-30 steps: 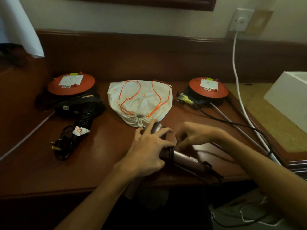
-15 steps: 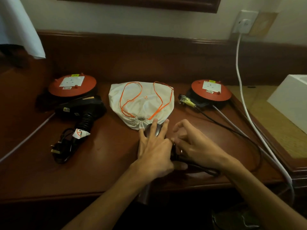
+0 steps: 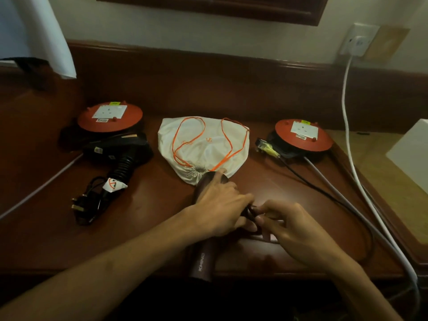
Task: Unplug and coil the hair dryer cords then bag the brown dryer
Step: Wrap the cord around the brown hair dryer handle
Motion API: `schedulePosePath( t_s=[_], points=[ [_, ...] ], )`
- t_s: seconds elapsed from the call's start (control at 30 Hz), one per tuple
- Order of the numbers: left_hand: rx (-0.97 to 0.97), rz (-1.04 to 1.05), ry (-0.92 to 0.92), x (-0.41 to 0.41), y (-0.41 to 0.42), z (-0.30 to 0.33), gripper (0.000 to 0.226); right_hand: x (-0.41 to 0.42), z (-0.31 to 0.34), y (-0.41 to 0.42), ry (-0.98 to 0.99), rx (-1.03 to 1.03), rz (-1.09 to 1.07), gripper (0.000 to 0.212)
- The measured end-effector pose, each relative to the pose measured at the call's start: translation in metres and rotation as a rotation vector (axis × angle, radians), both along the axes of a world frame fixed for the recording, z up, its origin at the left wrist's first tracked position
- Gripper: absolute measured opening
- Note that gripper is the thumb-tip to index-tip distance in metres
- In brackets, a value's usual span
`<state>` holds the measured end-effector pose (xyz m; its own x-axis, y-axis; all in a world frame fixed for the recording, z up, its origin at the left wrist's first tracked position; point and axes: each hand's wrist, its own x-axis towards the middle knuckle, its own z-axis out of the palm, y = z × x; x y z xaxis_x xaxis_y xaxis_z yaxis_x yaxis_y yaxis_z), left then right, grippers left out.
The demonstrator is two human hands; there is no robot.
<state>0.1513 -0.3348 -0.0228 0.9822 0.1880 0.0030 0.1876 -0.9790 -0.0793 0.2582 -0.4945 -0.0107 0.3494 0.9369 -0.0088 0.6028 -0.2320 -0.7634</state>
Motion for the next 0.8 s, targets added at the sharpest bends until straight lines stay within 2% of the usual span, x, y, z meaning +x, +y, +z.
schedulePosePath(
  t_s=[0.07, 0.13, 0.23, 0.3, 0.4, 0.53, 0.67, 0.8],
  points=[
    [-0.039, 0.017, -0.050, -0.004, 0.007, -0.003, 0.051, -0.001, 0.000, -0.005, 0.004, -0.020, 0.026, 0.026],
    [-0.164, 0.069, -0.125, -0.010, 0.016, -0.003, 0.056, -0.003, -0.003, -0.014, 0.051, -0.028, 0.020, 0.033],
    [-0.454, 0.175, -0.290, -0.026, 0.033, -0.002, 0.061, -0.010, -0.013, -0.020, 0.037, -0.014, 0.014, 0.023],
    [-0.553, 0.184, -0.364, -0.034, 0.041, -0.005, 0.067, -0.018, -0.022, -0.017, -0.039, -0.019, 0.010, 0.019],
    [-0.622, 0.171, -0.443, -0.041, 0.044, -0.011, 0.069, -0.024, -0.027, -0.008, -0.158, -0.052, -0.007, 0.020],
    [-0.683, 0.160, -0.569, -0.049, 0.042, -0.015, 0.060, -0.014, -0.034, 0.006, -0.249, -0.124, -0.002, 0.020],
    [-0.731, 0.093, -0.536, -0.051, 0.041, -0.014, 0.053, 0.014, -0.045, 0.021, -0.228, -0.191, 0.034, 0.017],
    [-0.683, 0.062, -0.465, -0.053, 0.042, -0.013, 0.055, 0.059, -0.044, 0.061, -0.338, -0.425, 0.103, 0.016]
  ],
)
